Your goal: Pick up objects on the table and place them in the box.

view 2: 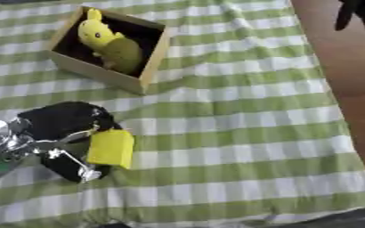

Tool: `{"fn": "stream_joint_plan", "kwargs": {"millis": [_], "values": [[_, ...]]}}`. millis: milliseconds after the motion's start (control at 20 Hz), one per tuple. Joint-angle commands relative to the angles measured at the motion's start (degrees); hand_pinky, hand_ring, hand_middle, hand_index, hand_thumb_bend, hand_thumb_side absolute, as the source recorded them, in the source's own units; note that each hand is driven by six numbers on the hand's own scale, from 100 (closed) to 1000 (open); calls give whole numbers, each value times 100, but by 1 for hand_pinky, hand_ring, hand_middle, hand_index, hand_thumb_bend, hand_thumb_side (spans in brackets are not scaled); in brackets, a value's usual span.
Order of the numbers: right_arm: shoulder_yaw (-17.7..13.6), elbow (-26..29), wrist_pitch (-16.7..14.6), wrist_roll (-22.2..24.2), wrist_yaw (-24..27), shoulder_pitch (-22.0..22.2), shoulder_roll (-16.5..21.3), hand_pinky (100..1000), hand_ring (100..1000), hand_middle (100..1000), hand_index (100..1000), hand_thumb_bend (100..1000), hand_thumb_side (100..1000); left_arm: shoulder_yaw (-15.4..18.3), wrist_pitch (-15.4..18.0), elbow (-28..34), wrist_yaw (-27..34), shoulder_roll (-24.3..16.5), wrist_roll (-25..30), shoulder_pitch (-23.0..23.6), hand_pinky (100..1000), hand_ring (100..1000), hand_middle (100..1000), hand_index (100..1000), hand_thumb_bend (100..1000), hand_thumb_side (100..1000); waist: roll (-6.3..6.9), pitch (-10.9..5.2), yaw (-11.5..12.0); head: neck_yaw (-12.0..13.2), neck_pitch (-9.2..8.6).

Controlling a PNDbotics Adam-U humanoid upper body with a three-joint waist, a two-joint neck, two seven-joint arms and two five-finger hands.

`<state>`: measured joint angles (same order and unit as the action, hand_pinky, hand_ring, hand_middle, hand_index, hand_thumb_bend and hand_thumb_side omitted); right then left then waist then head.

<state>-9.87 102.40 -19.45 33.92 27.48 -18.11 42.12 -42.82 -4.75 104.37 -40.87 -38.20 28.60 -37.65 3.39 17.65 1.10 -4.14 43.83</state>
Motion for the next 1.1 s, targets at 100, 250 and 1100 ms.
{"fn": "stream_joint_plan", "kwargs": {"millis": [100, 250, 1100], "values": [[-94, 10, -48, -10, -11, -22, 150, 1000, 1000, 457, 899, 100, 526, 242, -184, 544, 348, -330, 61, 44, 730, 731, 487, 717, 100, 221, 22, -145, 7, -11, 29], [-107, -6, -79, -17, -30, 7, 164, 1000, 1000, 457, 899, 100, 526, 523, -257, 942, 650, -641, 135, 132, 727, 727, 497, 730, 100, 226, 19, -141, 31, -22, 29], [-58, 17, -222, -64, 74, -45, 182, 1000, 1000, 457, 895, 100, 523, 2079, -149, 896, 2191, -1092, -148, -916, 698, 708, 539, 747, 100, 264, -118, -173, 50, -97, 16]]}}
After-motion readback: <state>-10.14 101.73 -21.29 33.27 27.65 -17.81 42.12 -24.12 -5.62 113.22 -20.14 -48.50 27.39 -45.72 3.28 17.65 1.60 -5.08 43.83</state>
